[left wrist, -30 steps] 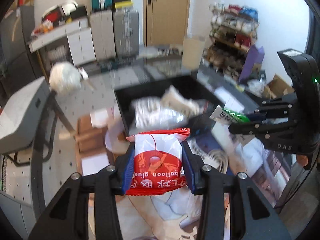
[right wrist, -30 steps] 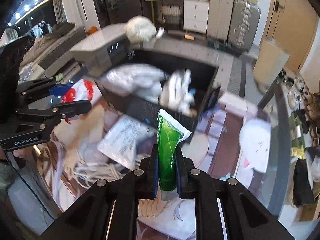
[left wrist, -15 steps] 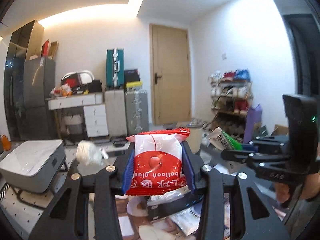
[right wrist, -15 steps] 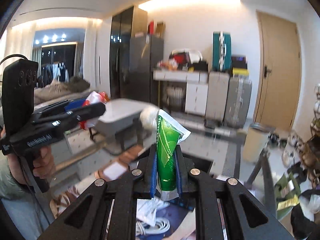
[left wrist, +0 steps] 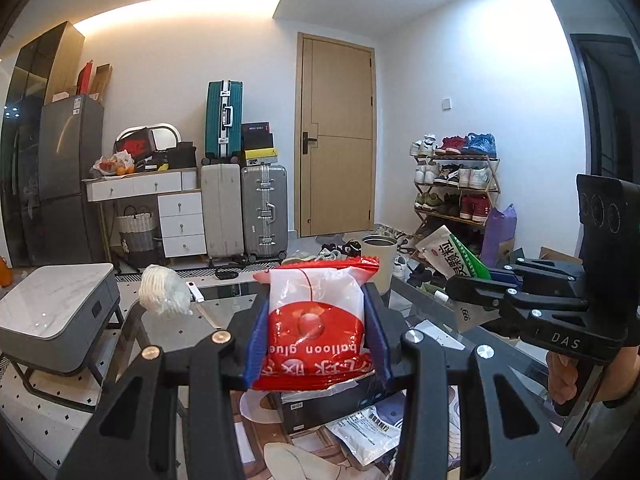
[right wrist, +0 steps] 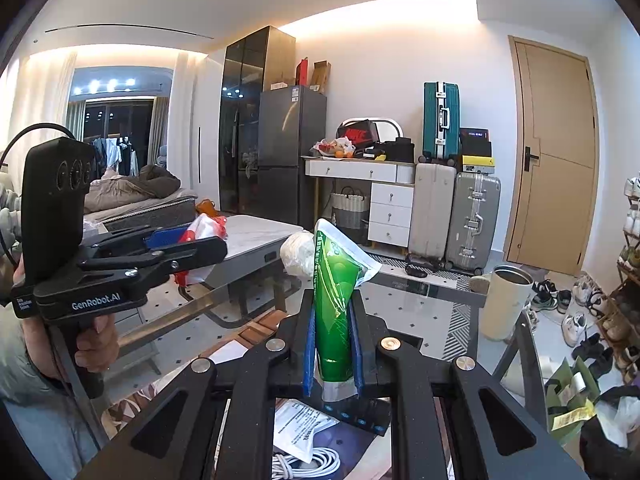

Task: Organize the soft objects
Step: 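Lift both packets and carry them over the black box with both grippers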

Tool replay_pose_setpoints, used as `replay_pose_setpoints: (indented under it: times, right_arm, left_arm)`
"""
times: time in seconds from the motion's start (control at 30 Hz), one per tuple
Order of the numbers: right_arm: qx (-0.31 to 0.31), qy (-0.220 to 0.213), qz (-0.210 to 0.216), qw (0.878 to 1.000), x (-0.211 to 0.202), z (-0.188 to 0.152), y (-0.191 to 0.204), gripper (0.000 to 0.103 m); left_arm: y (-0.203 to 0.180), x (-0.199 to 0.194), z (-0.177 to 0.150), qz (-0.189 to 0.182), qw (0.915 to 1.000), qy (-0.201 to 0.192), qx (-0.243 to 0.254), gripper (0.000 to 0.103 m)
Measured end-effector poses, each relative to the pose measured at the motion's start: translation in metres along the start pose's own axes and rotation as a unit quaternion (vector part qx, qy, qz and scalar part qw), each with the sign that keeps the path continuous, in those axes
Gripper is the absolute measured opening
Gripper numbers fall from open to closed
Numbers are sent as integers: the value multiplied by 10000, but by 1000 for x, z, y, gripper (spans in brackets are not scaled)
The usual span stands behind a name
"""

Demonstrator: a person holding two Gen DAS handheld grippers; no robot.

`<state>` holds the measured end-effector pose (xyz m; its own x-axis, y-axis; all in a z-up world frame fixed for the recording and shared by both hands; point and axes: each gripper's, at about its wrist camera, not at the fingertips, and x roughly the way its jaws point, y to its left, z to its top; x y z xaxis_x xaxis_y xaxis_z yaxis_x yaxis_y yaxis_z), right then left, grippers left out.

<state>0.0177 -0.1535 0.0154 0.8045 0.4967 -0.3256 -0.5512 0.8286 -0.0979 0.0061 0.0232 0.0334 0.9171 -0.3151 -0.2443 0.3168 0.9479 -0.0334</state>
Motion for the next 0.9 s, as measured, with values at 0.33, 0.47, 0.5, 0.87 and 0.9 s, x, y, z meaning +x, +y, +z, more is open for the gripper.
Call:
replay_pose_setpoints:
  times: [0.33,0.47,0.5,0.87,0.9]
  right_arm:
    - [-7,53,5,10000,25,12,-3,13]
    - [74,75,-85,9999,41,18,-10,13]
    - [115,100,-140,9998,45,19,-12,13]
    - [459,317,-439,9975,90,30,-29,14]
    - [449,353,-433,9974,93,31,-28,14]
  left_arm:
    - [3,13,14,-10,9998,-135,-122,42]
    - [7,30,17,-24,9999,-3,-121,42]
    - [9,34,17,-26,9999,39,-154,42]
    - [22,82,12,106,9971,509,-553,42]
    - [21,81,15,100,9975,469,-514,42]
